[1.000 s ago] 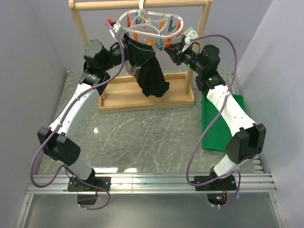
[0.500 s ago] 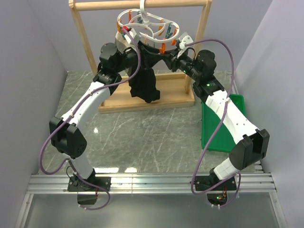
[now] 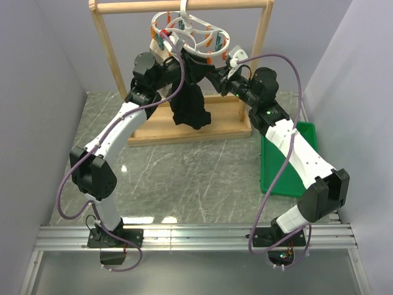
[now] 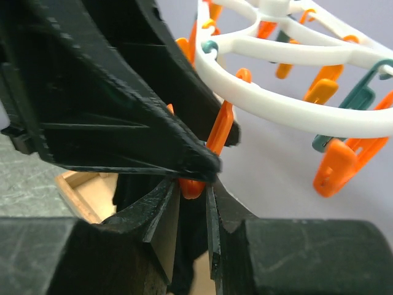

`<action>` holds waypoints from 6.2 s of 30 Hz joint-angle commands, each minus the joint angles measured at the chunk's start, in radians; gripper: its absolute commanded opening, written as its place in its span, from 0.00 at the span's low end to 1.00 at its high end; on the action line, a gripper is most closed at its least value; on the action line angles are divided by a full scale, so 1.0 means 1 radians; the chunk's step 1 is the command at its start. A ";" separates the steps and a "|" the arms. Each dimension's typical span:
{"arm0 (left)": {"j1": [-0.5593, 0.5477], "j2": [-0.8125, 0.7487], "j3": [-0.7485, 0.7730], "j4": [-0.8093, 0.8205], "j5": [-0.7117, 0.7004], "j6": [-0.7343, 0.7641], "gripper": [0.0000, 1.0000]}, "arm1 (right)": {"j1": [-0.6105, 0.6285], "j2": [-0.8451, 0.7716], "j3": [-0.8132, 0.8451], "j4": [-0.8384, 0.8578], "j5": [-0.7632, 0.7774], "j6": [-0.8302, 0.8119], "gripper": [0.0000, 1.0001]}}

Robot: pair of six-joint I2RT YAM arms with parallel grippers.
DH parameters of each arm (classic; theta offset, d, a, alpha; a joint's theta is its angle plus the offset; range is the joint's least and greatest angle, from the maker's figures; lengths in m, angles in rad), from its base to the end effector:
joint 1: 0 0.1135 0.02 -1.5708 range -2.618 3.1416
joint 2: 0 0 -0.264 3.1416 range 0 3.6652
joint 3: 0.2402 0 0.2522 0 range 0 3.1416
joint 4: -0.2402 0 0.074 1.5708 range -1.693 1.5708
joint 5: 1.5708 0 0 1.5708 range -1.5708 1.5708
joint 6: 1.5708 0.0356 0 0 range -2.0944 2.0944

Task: Clip the underwear to the hanger

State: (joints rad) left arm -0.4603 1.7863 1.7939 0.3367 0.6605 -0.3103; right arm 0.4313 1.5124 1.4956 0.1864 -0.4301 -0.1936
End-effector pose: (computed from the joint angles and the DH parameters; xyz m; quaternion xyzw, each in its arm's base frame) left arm 0.3640 -0.2048 0.4677 0.3052 0.5230 -0.4637 0.6467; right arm 0.3166 0.1620 0.4509 -0.3488 0.5492 0.2252 0.7253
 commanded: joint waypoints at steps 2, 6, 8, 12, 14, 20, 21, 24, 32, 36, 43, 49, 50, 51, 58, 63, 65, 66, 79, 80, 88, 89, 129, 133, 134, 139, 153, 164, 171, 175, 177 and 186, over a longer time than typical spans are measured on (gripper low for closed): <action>-0.006 0.022 0.048 0.058 -0.044 -0.035 0.39 | 0.024 -0.049 -0.014 0.021 -0.067 -0.021 0.00; -0.006 0.031 0.059 0.045 -0.038 -0.042 0.35 | 0.027 -0.052 -0.015 0.035 -0.067 -0.012 0.00; -0.006 0.025 0.052 0.039 -0.042 -0.032 0.28 | 0.026 -0.054 -0.008 0.033 -0.073 0.000 0.01; -0.006 0.016 0.033 0.041 -0.032 -0.013 0.18 | 0.017 -0.060 0.028 -0.034 -0.081 0.022 0.27; -0.003 0.010 0.032 0.036 -0.024 -0.007 0.17 | 0.003 -0.075 0.038 -0.048 -0.093 0.052 0.34; -0.001 0.008 0.038 0.041 -0.015 -0.001 0.17 | -0.039 -0.130 0.038 -0.062 -0.088 0.109 0.38; 0.000 0.008 0.038 0.039 -0.013 0.000 0.17 | -0.040 -0.135 0.037 -0.056 -0.085 0.118 0.39; 0.002 0.007 0.038 0.041 -0.012 0.004 0.17 | -0.046 -0.141 0.043 -0.051 -0.073 0.137 0.42; 0.000 0.004 0.038 0.045 -0.006 0.007 0.17 | -0.059 -0.090 0.121 -0.027 -0.044 0.289 0.42; 0.002 0.005 0.044 0.048 -0.002 0.004 0.17 | -0.059 -0.020 0.199 -0.067 -0.035 0.327 0.37; 0.002 0.007 0.048 0.042 0.001 0.011 0.17 | -0.043 0.012 0.215 -0.079 -0.035 0.318 0.37; 0.000 0.002 0.045 0.042 0.013 0.017 0.18 | -0.028 0.037 0.224 -0.070 -0.010 0.313 0.37; 0.000 -0.001 0.045 0.039 0.016 0.026 0.18 | -0.028 0.043 0.230 -0.073 -0.003 0.315 0.36; -0.001 -0.001 0.044 0.035 0.017 0.028 0.18 | -0.023 0.051 0.242 -0.071 0.007 0.318 0.36; -0.001 -0.005 0.032 0.036 0.031 0.037 0.18 | -0.020 0.075 0.275 -0.054 0.028 0.353 0.34; -0.001 -0.002 0.038 0.047 0.042 0.031 0.20 | -0.002 0.092 0.295 -0.087 0.051 0.324 0.34; -0.001 -0.004 0.039 0.047 0.044 0.027 0.21 | 0.003 0.097 0.295 -0.090 0.073 0.313 0.34; -0.005 -0.004 0.039 0.048 0.045 0.027 0.23 | 0.007 0.098 0.293 -0.090 0.082 0.310 0.34; 0.002 -0.015 -0.037 0.093 -0.001 0.030 0.49 | 0.012 0.089 0.298 -0.070 0.068 0.353 0.29; 0.002 -0.013 -0.037 0.102 -0.005 0.025 0.49 | 0.011 0.089 0.292 -0.070 0.070 0.352 0.29; 0.002 -0.007 -0.059 0.150 -0.016 0.017 0.44 | 0.011 0.085 0.288 -0.068 0.059 0.375 0.21; 0.005 -0.008 -0.068 0.156 -0.015 0.019 0.44 | 0.011 0.085 0.288 -0.067 0.057 0.376 0.20; 0.018 -0.036 -0.192 0.334 0.017 0.007 0.11 | 0.012 0.103 0.310 -0.126 0.020 0.373 0.60; 0.017 -0.030 -0.171 0.318 0.027 0.011 0.11 | 0.035 0.114 0.324 -0.151 0.045 0.332 0.60; 0.018 -0.030 -0.166 0.315 0.028 0.014 0.11 | 0.038 0.118 0.325 -0.166 0.056 0.323 0.61; 0.018 -0.027 -0.153 0.305 0.037 0.022 0.11 | 0.053 0.131 0.336 -0.200 0.083 0.292 0.61; 0.011 -0.036 -0.153 0.300 0.065 0.048 0.11 | 0.069 0.170 0.391 -0.265 0.172 0.281 0.50; 0.008 -0.048 -0.154 0.295 0.065 0.051 0.22 | 0.067 0.195 0.448 -0.311 0.175 0.316 0.00; 0.006 -0.051 -0.156 0.272 0.033 0.059 0.40 | 0.058 0.174 0.428 -0.272 0.142 0.379 0.00; 0.006 -0.047 -0.151 0.278 0.031 0.051 0.31 | 0.050 0.164 0.422 -0.259 0.122 0.416 0.00; 0.006 -0.042 -0.146 0.280 0.033 0.047 0.24 | 0.044 0.161 0.416 -0.251 0.117 0.437 0.00; 0.006 -0.047 -0.154 0.288 0.027 0.040 0.40 | 0.015 0.166 0.417 -0.237 0.097 0.554 0.00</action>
State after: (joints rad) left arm -0.4446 1.7966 1.6039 0.5797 0.6662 -0.2741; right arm 0.4614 1.6928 1.8973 -0.1272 -0.3164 0.2932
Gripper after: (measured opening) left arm 0.388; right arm 0.393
